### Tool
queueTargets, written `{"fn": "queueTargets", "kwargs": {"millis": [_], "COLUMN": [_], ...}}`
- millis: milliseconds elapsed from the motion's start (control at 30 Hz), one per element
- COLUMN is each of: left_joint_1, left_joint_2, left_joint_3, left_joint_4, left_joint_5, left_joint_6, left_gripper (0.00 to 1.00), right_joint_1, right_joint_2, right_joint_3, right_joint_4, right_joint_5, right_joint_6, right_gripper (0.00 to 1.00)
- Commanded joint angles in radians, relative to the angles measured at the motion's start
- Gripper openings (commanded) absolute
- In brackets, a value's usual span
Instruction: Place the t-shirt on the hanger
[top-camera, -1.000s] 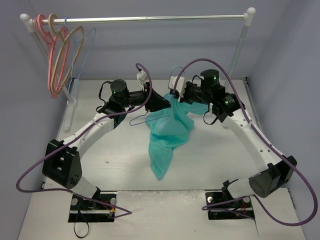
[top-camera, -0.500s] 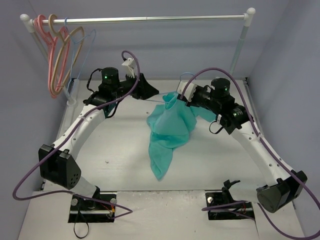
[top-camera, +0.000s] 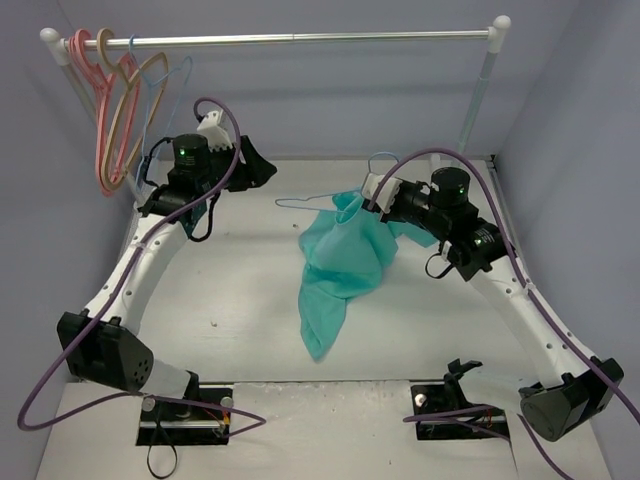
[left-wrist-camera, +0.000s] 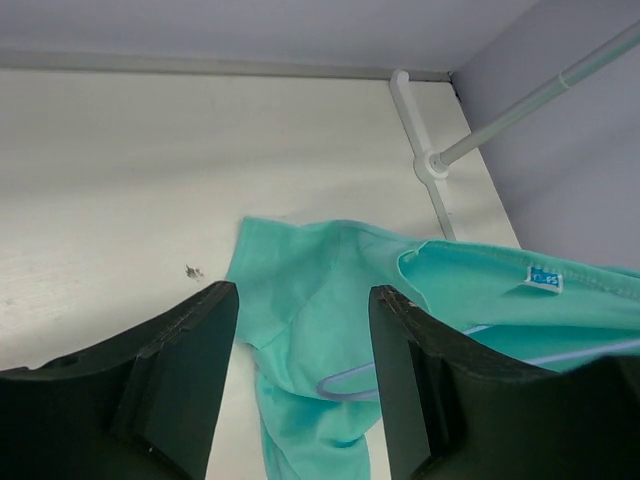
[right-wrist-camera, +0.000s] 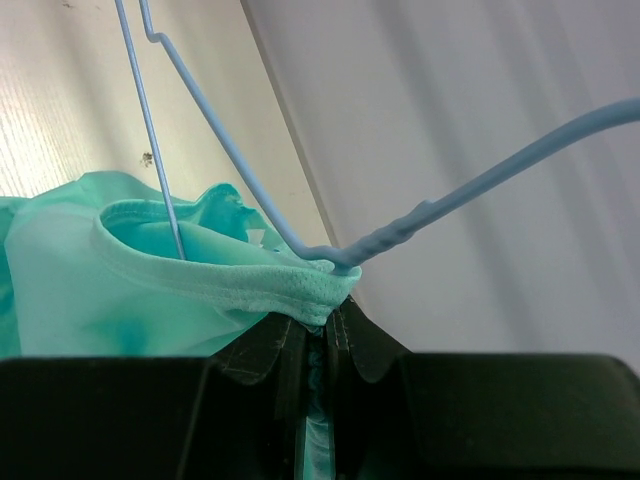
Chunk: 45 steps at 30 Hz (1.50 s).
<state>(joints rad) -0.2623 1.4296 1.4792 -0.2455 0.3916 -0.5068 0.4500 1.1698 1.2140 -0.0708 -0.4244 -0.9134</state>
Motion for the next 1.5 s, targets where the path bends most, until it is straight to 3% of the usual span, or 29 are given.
{"fn": "queueTargets", "kwargs": {"millis": [0, 133, 433, 967, 1333, 1467], "left_joint_1": [-0.002, -0.011, -0.051, -0.126, -0.164, -0.198], "left_joint_2": [0.006, 0.092, 0.193, 0.385, 0.497, 0.543], "left_joint_3": [-0.075, -0.053, 0.047, 0.105, 0.119, 0.084], "left_joint_4": [0.13, 0.262, 0.295, 0.357, 0.6, 0.764], "left_joint_5": [0.053, 0.26, 0.463, 0.584, 0.708, 0.785], "left_joint_6": [-0.105, -0.165, -0.116, -0.122, -0.311, -0.43], "left_gripper": [0.54, 0.54, 0.54, 0.54, 0.54, 0.54], "right_joint_1": [-0.008, -0.008, -0.007, -0.005, -0.007, -0.007], "right_joint_2": [-0.053, -0.065, -0.098, -0.11, -0.091, -0.068], "right_joint_3": [0.009, -0.005, -0.027, 0.019, 0.028, 0.039], "right_joint_4": [0.112, 0.111, 0.106, 0.022, -0.03, -0.026], "right_joint_5": [-0.024, -0.036, -0.094, -0.181, -0.177, -0.177], "right_joint_6": [0.011, 0.027, 0.073, 0.068, 0.041, 0.03], "right_gripper": [0.0, 0.0, 0.0, 0.0, 0.0, 0.0]}}
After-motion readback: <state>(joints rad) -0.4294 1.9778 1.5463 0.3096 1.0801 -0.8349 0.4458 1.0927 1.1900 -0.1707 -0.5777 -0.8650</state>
